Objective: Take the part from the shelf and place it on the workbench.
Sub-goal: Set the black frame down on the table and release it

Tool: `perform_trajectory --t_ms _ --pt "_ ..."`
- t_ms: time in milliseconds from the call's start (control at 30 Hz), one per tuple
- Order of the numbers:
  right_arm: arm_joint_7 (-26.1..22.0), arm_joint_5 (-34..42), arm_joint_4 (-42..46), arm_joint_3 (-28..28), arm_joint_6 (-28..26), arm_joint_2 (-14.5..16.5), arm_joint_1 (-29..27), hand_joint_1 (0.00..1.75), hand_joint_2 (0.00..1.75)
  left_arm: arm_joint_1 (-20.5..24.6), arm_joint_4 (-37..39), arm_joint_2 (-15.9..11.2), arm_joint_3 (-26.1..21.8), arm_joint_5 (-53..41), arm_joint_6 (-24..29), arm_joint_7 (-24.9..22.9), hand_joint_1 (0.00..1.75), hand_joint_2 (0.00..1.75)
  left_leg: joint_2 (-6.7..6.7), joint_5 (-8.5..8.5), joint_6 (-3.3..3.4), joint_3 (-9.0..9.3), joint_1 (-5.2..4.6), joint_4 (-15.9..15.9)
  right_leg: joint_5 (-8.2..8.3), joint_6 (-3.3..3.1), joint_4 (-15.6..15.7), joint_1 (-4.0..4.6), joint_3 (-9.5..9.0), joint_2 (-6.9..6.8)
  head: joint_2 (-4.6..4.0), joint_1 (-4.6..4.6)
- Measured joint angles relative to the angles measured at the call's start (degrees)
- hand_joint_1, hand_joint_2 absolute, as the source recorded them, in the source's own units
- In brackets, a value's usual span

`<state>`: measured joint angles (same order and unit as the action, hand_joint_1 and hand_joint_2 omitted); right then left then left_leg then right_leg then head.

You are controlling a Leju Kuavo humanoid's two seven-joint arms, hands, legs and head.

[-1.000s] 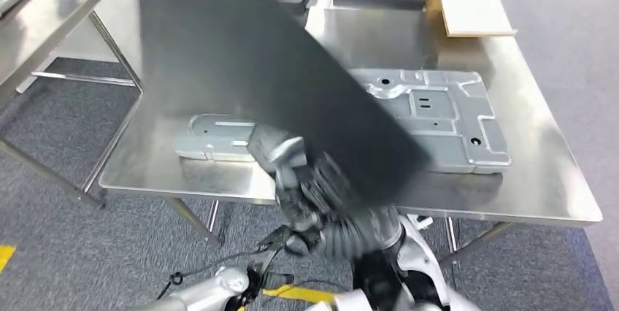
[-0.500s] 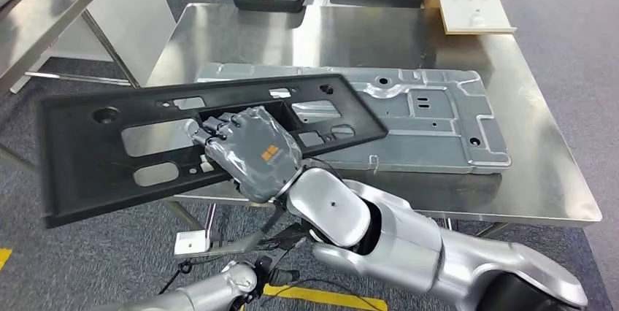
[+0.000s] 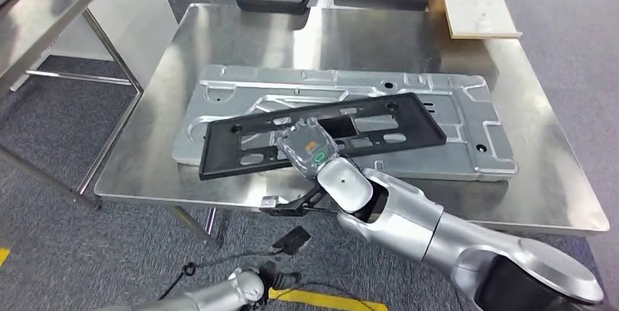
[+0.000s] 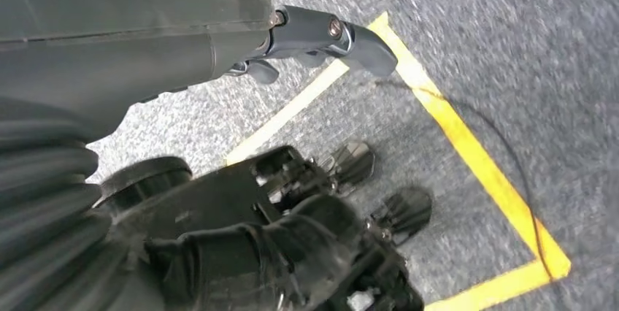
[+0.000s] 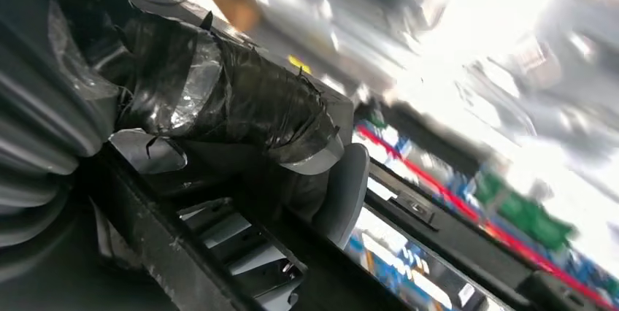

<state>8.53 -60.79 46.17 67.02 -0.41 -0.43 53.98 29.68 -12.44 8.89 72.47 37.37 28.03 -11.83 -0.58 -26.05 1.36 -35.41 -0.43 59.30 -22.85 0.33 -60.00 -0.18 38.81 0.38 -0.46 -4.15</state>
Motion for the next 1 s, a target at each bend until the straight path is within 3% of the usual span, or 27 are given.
perform_trajectory --t_ms 100,200,233,267,300,367,400,433,500,567,633,733,767,800,867,933,1000 --pt "0.4 1.3 -2.6 0.0 0.1 -1.3 -1.2 1.75 1.75 0.0 0.0 0.1 0.0 0.0 0.2 0.3 0.00 1.75 0.20 -1.56 -0.74 -0.83 0.08 1.9 0.01 -0.65 0.5 -0.37 -0.47 -0.06 0.00 -0.10" --pt "1.2 2.6 -5.2 0.0 -0.3 -3.3 -2.6 1.75 1.75 -0.1 0.0 0.0 0.1 -0.3 -0.5 0.2 0.00 1.75 0.30 -5.73 -1.47 -5.66 0.44 11.7 -0.13 -1.00 0.6 -0.50 -0.74 -0.17 0.00 -0.26" --pt "1.5 2.9 -6.0 0.0 -0.8 -3.9 -3.2 1.75 1.75 -0.3 0.0 0.0 0.1 -0.4 -0.8 0.1 0.00 1.75 0.30 -6.26 -1.60 -7.28 0.54 14.5 -0.17 -1.03 0.6 -0.51 -0.77 -0.16 0.00 -0.26" --pt "1.7 3.1 -6.7 0.0 -1.3 -4.4 -3.7 1.75 1.75 -0.4 0.0 -0.1 0.2 -0.4 -1.1 0.0 0.00 1.75 0.30 -5.74 -1.67 -8.02 0.60 15.3 -0.23 -1.03 0.5 -0.53 -0.80 -0.11 0.00 -0.26" --pt "2.0 3.1 -7.3 0.0 -1.9 -4.9 -4.1 1.75 1.75 -0.6 0.0 -0.3 0.2 -0.3 -1.4 -0.1 0.00 1.75 0.30 -4.14 -1.65 -7.60 0.65 13.8 -0.30 -0.99 0.5 -0.57 -0.90 0.02 0.00 -0.27" --pt "2.8 2.9 -8.5 0.0 -2.5 -5.7 -4.3 1.75 1.75 -0.5 0.1 -0.7 0.2 0.1 -1.7 -0.1 0.00 1.75 0.28 -0.14 -1.43 -4.32 0.67 6.4 -0.49 -0.75 0.4 -0.66 -1.23 0.31 0.00 -0.25" --pt "3.4 2.5 -9.2 0.0 -2.2 -6.2 -4.3 1.75 1.75 -0.4 0.1 -0.8 0.2 0.4 -1.9 -0.1 0.00 1.75 0.24 1.05 -1.23 -2.61 0.54 2.9 -0.56 -0.50 0.5 -0.64 -1.34 0.39 0.00 -0.25" --pt "4.1 2.0 -9.8 -0.1 -1.5 -6.7 -4.3 1.75 1.75 -0.3 0.1 -1.0 0.2 0.7 -2.2 -0.2 0.00 1.75 0.19 1.50 -0.99 -1.51 0.40 0.7 -0.55 -0.21 0.5 -0.61 -1.41 0.39 0.00 -0.23" --pt "5.7 0.8 -11.1 -0.1 0.5 -7.9 -4.2 1.75 1.75 -0.1 0.1 -1.2 0.2 1.4 -3.2 -0.1 0.00 1.75 0.07 1.33 -0.40 -0.84 0.11 -0.4 -0.49 0.53 0.8 -0.58 -1.58 0.35 0.00 -0.24" --pt "7.3 0.0 -12.4 -0.2 2.4 -9.4 -4.1 0.87 1.75 0.0 0.1 -1.4 0.2 2.0 -4.4 0.2 0.00 1.75 -0.04 1.66 0.40 -0.38 0.19 -0.9 -0.86 1.28 0.7 -0.68 -1.75 0.28 0.00 -0.20" --pt "8.3 -0.3 -13.5 -0.3 4.2 -10.9 -3.9 0.00 1.75 0.2 0.1 -1.5 0.2 2.2 -5.8 1.1 0.00 1.75 -0.11 2.07 1.20 0.07 0.27 -1.5 -3.18 1.72 -2.9 -0.71 -0.41 0.16 0.00 -0.04" --pt "8.6 -0.3 -14.8 -0.5 6.6 -12.3 -4.3 0.00 1.75 0.4 0.1 -1.8 0.2 2.3 -8.0 2.5 0.00 1.75 -0.11 2.24 1.74 0.01 -0.07 -1.6 -8.07 1.84 -13.0 -0.64 4.00 0.10 0.00 0.11" --pt "8.6 -0.3 -15.1 -0.6 6.9 -12.5 -4.6 0.00 1.75 0.4 0.1 -1.8 0.2 2.2 -8.6 2.8 0.00 1.75 -0.08 2.29 1.80 -0.04 -0.22 -1.5 -8.36 1.77 -14.4 -0.59 4.46 0.09 0.00 0.10" --pt "8.6 -0.2 -15.3 -0.7 7.0 -12.6 -4.9 0.00 1.75 0.4 0.1 -1.9 0.2 2.1 -9.2 3.0 0.00 1.75 -0.06 2.35 1.86 -0.08 -0.36 -1.5 -7.66 1.59 -13.5 -0.49 3.72 0.08 0.00 0.10" --pt "8.5 0.0 -15.6 -1.0 6.6 -12.7 -5.3 0.00 0.87 0.4 0.2 -2.0 0.2 1.6 -9.7 3.2 0.00 0.87 -0.05 2.47 1.89 -0.03 -0.58 -1.5 -4.77 0.76 -6.2 -0.08 -0.83 0.03 0.00 0.11" --pt "8.4 0.0 -15.8 -1.4 5.5 -12.8 -5.5 0.00 0.00 0.6 0.2 -2.0 0.2 1.0 -9.5 3.1 0.00 0.00 -0.14 2.52 1.62 0.11 -0.70 -1.4 -3.12 -0.21 0.4 0.47 -4.66 -0.10 0.00 0.03" --pt "8.4 0.1 -15.9 -1.6 3.2 -12.9 -5.7 0.00 0.00 0.7 0.2 -2.1 0.2 0.8 -9.2 2.8 0.00 0.00 -0.26 2.56 1.12 0.28 -0.54 -1.5 -2.92 -0.73 2.0 0.91 -5.47 -0.19 0.00 0.07"
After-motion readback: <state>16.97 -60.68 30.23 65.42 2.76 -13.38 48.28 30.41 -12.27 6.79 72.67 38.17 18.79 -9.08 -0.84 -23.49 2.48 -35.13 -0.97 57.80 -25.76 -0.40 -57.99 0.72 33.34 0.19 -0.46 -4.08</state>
